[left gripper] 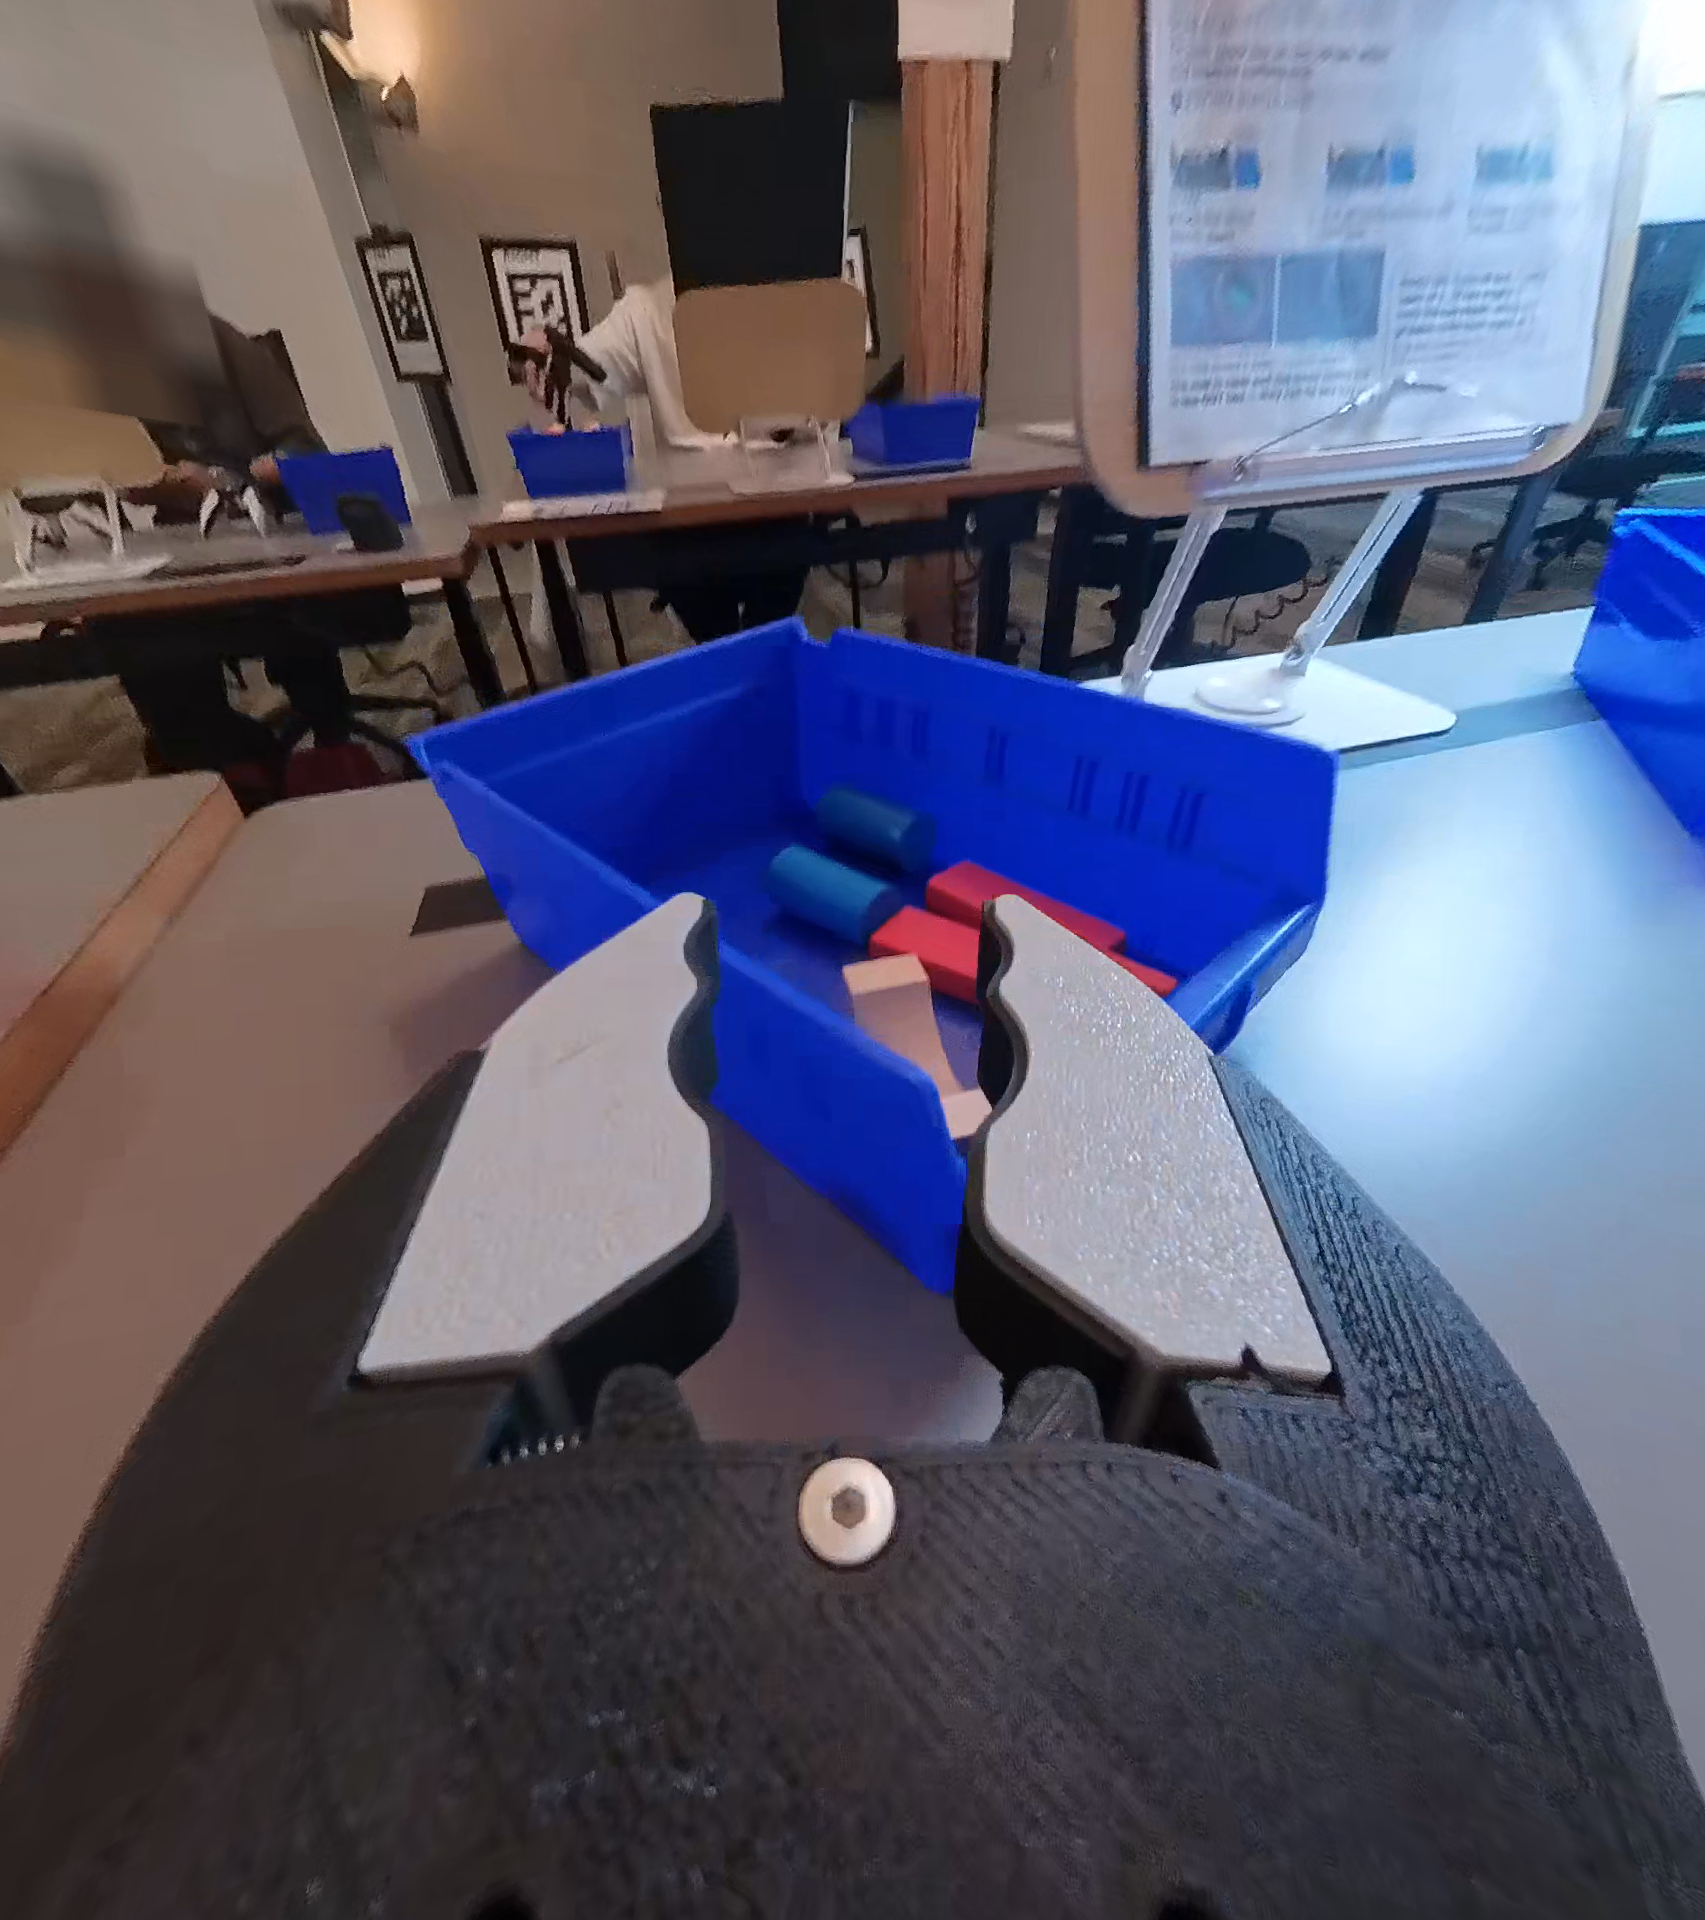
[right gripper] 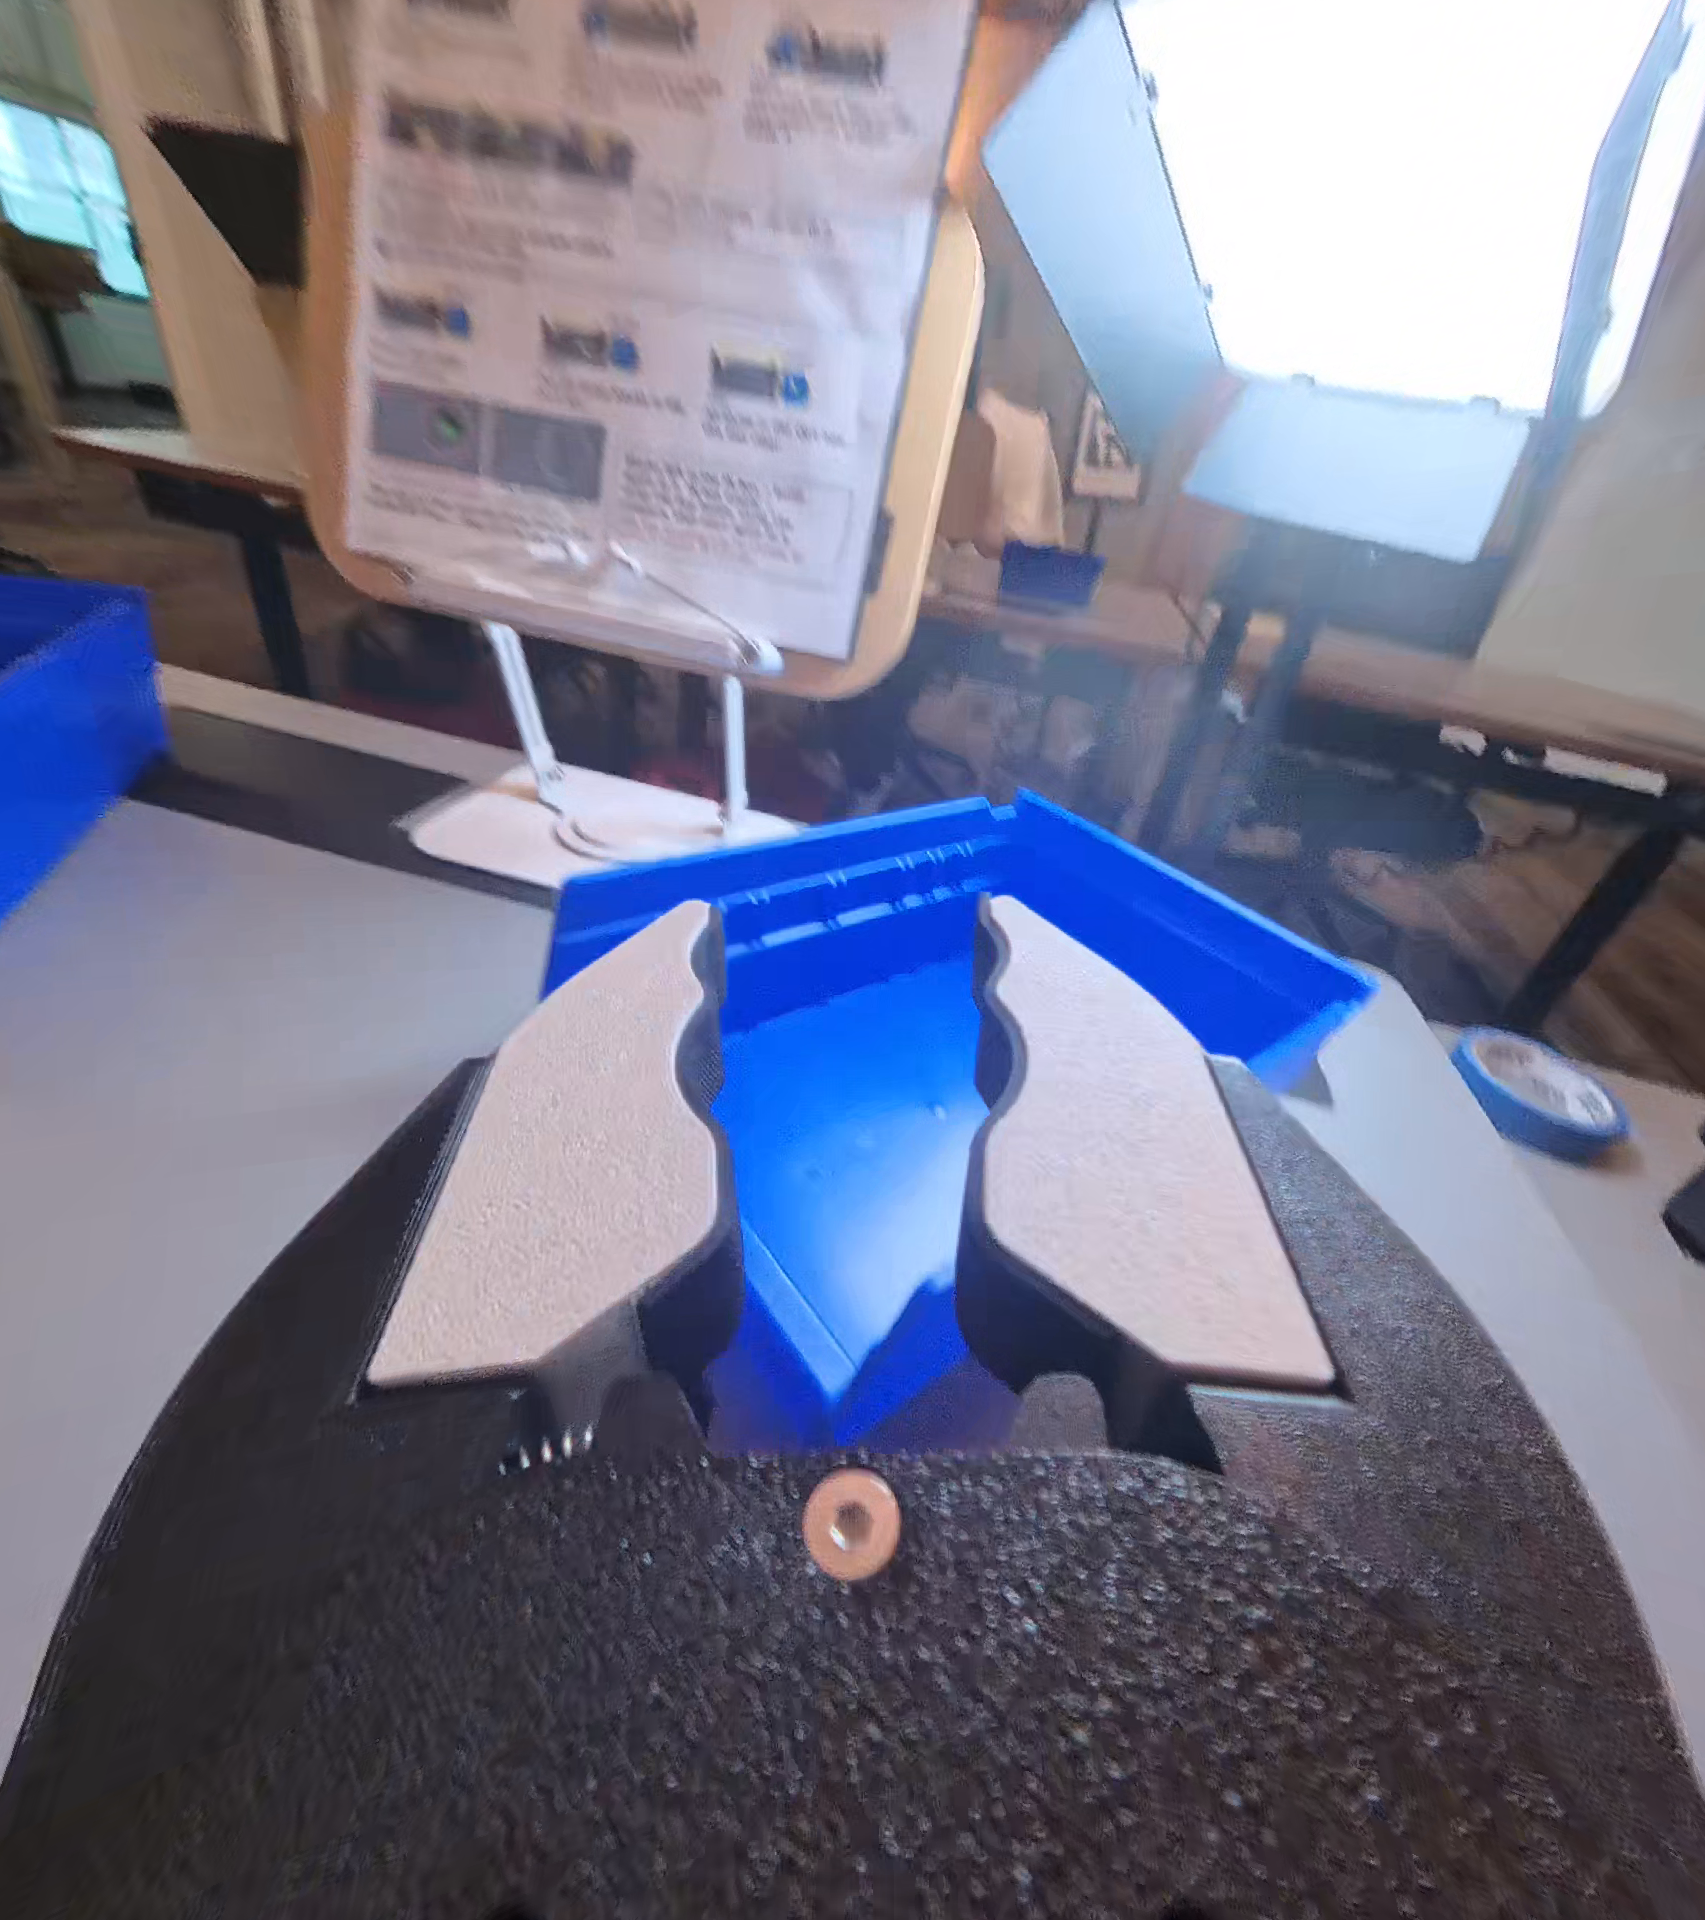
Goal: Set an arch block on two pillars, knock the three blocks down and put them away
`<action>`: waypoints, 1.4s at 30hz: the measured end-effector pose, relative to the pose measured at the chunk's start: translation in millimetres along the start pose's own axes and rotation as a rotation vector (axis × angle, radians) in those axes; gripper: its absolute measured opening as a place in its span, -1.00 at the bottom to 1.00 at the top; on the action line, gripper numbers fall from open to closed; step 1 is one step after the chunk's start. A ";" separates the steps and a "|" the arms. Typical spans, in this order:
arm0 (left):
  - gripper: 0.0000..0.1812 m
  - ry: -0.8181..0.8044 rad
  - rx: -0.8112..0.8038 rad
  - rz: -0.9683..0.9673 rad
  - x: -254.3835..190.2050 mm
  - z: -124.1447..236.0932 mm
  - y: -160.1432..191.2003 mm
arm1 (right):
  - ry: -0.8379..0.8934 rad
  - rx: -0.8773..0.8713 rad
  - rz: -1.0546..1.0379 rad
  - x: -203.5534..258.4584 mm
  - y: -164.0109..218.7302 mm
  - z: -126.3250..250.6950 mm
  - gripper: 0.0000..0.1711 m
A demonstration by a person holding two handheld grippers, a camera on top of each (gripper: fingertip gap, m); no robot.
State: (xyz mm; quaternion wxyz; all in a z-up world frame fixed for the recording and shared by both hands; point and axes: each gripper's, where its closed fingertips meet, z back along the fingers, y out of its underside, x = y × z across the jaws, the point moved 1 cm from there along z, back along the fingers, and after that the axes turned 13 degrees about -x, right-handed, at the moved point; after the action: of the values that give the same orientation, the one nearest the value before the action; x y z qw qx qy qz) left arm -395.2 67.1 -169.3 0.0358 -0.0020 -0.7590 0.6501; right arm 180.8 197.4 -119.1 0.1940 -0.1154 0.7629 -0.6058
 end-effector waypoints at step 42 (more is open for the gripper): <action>-0.54 0.094 1.206 0.294 2.2 -182.5 158.4 | -0.697 0.036 -0.159 147.9 51.6 4.0 -1.00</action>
State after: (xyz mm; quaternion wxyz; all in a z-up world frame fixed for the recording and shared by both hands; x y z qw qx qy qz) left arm -393.9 271.8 -297.8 -0.0257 -0.1146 -0.2475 0.9617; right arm 52.7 145.4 -192.9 0.3966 -0.3707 0.6287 -0.5568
